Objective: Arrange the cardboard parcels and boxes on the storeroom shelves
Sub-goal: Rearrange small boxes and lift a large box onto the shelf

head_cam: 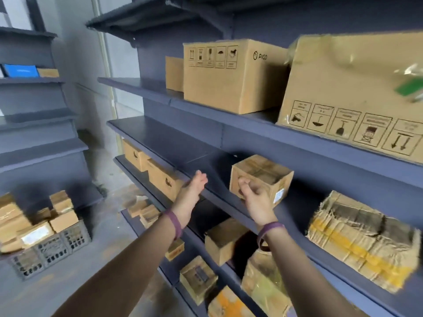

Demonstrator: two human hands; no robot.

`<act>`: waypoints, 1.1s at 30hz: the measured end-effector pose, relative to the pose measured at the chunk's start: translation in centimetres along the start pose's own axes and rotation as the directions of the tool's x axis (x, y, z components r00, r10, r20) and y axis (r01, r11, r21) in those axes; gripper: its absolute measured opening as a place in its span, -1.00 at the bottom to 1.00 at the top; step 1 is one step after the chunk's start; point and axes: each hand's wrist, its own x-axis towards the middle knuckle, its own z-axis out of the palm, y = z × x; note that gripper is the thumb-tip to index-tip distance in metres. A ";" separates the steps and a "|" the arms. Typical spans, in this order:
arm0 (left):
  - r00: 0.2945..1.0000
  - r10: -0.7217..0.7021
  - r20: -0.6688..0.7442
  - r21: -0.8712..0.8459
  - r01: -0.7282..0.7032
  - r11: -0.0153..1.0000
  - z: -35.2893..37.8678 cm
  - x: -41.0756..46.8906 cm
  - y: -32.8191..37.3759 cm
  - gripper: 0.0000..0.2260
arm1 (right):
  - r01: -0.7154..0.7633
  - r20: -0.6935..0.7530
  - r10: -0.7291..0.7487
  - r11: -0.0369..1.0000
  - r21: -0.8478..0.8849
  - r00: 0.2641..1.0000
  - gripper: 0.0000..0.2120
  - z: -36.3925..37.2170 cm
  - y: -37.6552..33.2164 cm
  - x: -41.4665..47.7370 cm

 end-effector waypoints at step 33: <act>0.869 -0.042 0.494 -0.069 0.087 0.994 3.3 17.4 -3.4 -0.57 | 0.032 -0.617 -0.035 0.999 -0.016 0.786 -0.78 0.9 4.2 4.9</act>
